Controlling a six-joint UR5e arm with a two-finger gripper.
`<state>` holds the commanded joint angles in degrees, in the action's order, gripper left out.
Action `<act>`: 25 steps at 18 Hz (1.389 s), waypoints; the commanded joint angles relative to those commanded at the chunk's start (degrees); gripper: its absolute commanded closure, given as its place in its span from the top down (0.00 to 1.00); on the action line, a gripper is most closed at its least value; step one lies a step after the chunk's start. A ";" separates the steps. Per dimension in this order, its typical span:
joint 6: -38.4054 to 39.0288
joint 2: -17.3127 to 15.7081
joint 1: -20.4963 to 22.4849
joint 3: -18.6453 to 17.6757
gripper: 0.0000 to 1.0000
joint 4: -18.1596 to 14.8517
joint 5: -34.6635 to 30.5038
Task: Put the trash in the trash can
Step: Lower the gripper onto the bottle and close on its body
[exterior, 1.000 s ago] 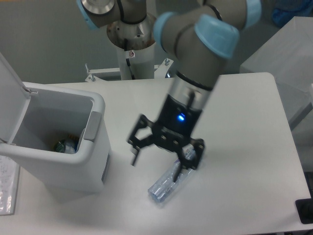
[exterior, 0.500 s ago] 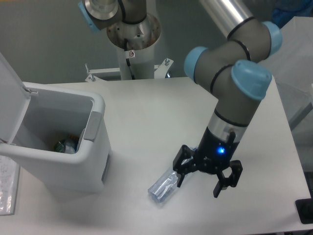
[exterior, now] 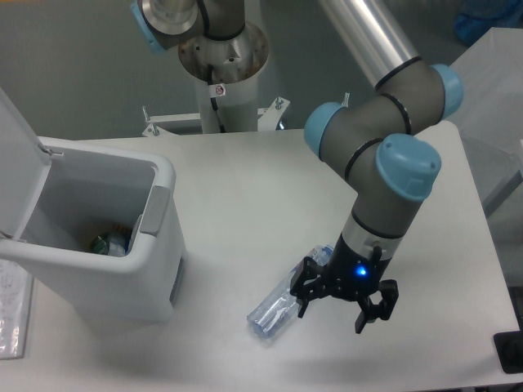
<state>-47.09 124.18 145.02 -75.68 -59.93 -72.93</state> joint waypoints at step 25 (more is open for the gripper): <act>-6.79 5.72 -9.67 0.18 1.00 -3.52 -15.66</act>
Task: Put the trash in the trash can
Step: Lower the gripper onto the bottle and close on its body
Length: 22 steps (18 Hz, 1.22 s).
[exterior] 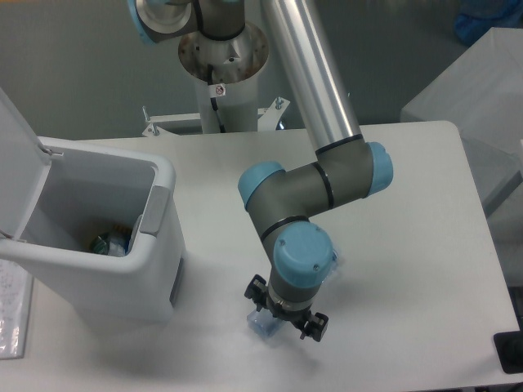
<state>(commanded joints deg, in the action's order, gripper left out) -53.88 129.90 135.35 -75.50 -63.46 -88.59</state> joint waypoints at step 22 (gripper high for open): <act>2.90 1.85 -3.25 -0.35 0.76 -0.17 -4.75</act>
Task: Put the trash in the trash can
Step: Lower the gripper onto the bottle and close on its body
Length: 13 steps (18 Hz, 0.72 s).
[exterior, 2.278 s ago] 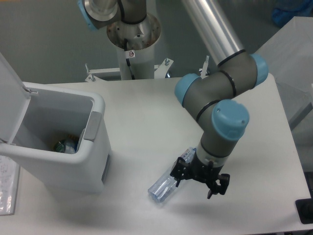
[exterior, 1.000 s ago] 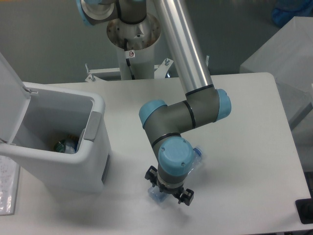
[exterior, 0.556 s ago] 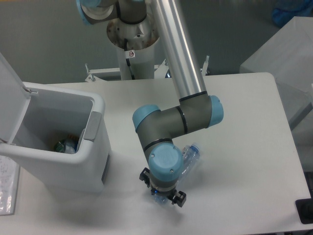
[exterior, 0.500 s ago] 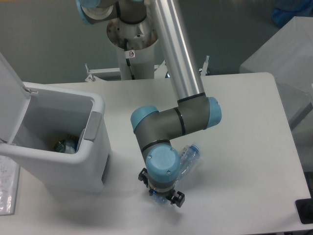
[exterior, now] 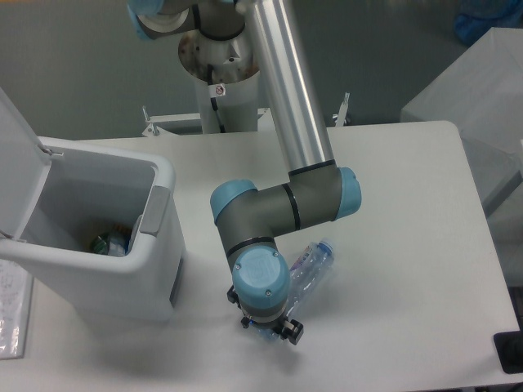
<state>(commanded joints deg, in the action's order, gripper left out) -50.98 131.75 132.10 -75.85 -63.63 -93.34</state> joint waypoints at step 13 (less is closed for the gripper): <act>0.62 -1.23 0.35 0.35 0.53 0.09 0.79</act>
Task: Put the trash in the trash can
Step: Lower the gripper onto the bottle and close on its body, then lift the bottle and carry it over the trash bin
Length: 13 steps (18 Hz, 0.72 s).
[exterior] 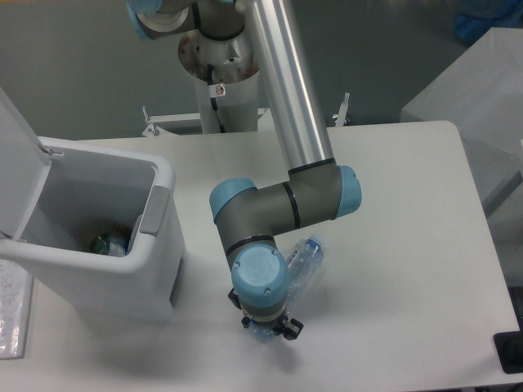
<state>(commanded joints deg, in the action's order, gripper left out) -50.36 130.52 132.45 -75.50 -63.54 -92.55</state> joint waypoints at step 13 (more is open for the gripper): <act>-0.70 -6.94 7.20 1.93 0.49 0.09 14.04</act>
<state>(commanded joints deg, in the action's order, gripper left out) -51.06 123.58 139.65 -73.57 -63.46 -78.50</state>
